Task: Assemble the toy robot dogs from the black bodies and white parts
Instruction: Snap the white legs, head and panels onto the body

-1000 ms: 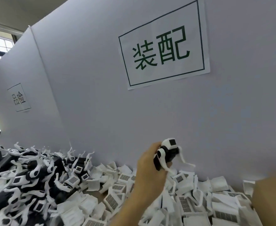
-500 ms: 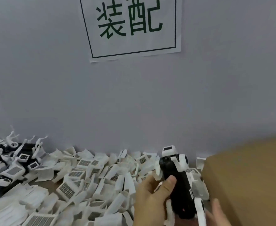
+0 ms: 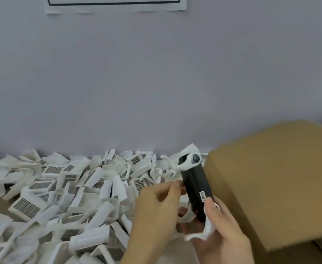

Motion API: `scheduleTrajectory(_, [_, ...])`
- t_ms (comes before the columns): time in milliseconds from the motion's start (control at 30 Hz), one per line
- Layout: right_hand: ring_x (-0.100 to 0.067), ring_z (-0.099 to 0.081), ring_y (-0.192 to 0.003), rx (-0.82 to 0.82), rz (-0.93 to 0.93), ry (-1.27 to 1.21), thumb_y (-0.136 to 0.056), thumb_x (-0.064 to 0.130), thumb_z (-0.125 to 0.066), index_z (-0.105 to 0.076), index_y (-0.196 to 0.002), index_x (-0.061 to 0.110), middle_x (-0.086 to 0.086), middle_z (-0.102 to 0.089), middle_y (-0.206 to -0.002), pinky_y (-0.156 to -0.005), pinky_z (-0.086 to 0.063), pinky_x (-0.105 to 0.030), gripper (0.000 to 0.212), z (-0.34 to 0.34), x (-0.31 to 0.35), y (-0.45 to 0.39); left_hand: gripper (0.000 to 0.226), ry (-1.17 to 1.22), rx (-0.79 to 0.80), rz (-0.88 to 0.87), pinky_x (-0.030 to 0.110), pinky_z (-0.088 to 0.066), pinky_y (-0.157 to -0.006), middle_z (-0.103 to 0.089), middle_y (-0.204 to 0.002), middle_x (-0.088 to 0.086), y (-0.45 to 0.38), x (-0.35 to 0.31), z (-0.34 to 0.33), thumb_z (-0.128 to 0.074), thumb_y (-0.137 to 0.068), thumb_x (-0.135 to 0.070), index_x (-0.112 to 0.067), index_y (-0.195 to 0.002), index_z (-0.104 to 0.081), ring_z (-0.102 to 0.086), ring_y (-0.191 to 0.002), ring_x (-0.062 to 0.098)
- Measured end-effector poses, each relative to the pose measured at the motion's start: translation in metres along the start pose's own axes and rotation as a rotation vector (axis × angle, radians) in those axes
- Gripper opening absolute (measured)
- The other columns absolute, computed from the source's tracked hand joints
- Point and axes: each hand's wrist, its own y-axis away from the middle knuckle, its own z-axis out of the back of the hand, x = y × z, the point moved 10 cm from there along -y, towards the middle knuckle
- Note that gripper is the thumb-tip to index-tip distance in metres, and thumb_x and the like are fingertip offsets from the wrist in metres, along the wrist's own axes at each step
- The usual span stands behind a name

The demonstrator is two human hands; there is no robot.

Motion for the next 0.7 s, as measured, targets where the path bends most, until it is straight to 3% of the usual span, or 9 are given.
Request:
scheduleTrajectory(33, [-0.025,-0.073,-0.077,0.073,0.037,-0.085,-0.064,0.006,-0.074,-0.069,-0.1,0.012,-0.011,-0.077,-0.083,-0.071,-0.056,-0.033,0.036,-0.006,0.001,0.011,0.041,0.026,0.035,-0.009,0.008,-0.051,-0.066,-0.077,-0.088,-0.021,-0.001,-0.001,-0.005,-0.053,-0.1,-0.019,-0.042,-0.083,-0.082,-0.071,-0.082,-0.004])
scheduleTrajectory(67, [-0.026,-0.072,-0.082,0.122,0.061,0.0,-0.059,-0.001,-0.076,-0.07,-0.102,0.015,-0.01,-0.077,-0.09,-0.073,-0.055,-0.034,0.046,-0.004,0.005,0.004,0.042,0.069,0.051,0.003,0.01,-0.052,-0.069,-0.077,-0.09,-0.021,-0.004,0.005,-0.006,-0.051,-0.098,-0.013,-0.038,-0.087,-0.082,-0.07,-0.085,-0.005])
scheduleTrajectory(133, [-0.014,-0.073,-0.083,0.088,0.219,0.235,-0.064,-0.019,-0.078,-0.066,-0.105,0.024,0.005,-0.075,-0.095,-0.069,-0.056,-0.023,0.061,-0.003,0.019,0.006,0.029,0.158,0.098,0.029,0.009,-0.052,-0.06,-0.076,-0.087,-0.019,0.001,0.001,-0.012,-0.056,-0.093,-0.016,-0.028,-0.087,-0.082,-0.069,-0.081,-0.007])
scheduleTrajectory(233, [-0.007,-0.071,-0.091,0.096,0.365,0.488,-0.064,-0.001,-0.089,-0.057,-0.112,0.038,0.016,-0.07,-0.099,-0.071,-0.055,-0.018,0.069,-0.009,0.027,0.017,0.016,0.277,0.149,0.05,0.014,-0.055,-0.062,-0.078,-0.089,-0.009,0.004,-0.003,-0.024,-0.072,-0.077,-0.039,-0.028,-0.086,-0.079,-0.073,-0.077,0.001])
scheduleTrajectory(367, [0.001,-0.063,-0.105,0.103,0.365,0.561,-0.062,0.017,-0.092,-0.051,-0.121,0.043,0.022,-0.061,-0.116,-0.082,-0.051,-0.017,0.076,-0.02,0.016,0.022,0.02,0.406,-0.011,0.14,0.056,-0.059,-0.088,-0.078,-0.096,0.016,0.0,0.007,-0.017,-0.079,-0.083,-0.041,-0.02,-0.084,-0.078,-0.075,-0.094,0.035])
scheduleTrajectory(433, [0.015,-0.059,-0.099,0.091,0.364,0.575,-0.061,0.027,-0.087,-0.051,-0.12,0.044,0.025,-0.063,-0.111,-0.076,-0.047,-0.005,0.072,-0.023,0.02,0.022,0.026,0.511,-0.05,0.216,0.066,-0.055,-0.09,-0.077,-0.098,0.02,0.002,0.016,-0.016,-0.07,-0.092,-0.038,-0.014,-0.086,-0.079,-0.074,-0.095,0.042])
scheduleTrajectory(500, [0.024,-0.058,-0.085,0.091,0.382,0.575,-0.057,0.028,-0.084,-0.055,-0.106,0.045,0.026,-0.068,-0.091,-0.068,-0.043,0.001,0.06,-0.022,0.024,0.022,0.034,0.584,-0.062,0.265,0.07,-0.053,-0.091,-0.076,-0.102,0.023,0.003,0.022,-0.018,-0.066,-0.094,-0.038,-0.006,-0.097,-0.076,-0.072,-0.098,0.046])
scheduleTrajectory(567, [0.017,-0.063,-0.074,0.097,0.385,0.611,-0.054,0.028,-0.085,-0.061,-0.093,0.042,0.027,-0.07,-0.08,-0.062,-0.044,-0.001,0.048,-0.022,0.024,0.021,0.036,0.594,-0.064,0.269,0.067,-0.054,-0.092,-0.076,-0.102,0.022,0.003,0.021,-0.018,-0.065,-0.094,-0.037,-0.003,-0.104,-0.074,-0.072,-0.099,0.045])
scheduleTrajectory(700, [0.009,-0.067,-0.067,0.095,0.431,0.563,-0.038,0.048,-0.082,-0.066,-0.094,0.033,0.025,-0.072,-0.074,-0.058,-0.045,-0.004,0.06,-0.018,0.029,0.019,0.051,0.586,-0.047,0.24,0.063,-0.055,-0.094,-0.075,-0.102,0.024,0.001,0.019,-0.02,-0.07,-0.08,-0.041,0.0,-0.11,-0.071,-0.073,-0.099,0.043])
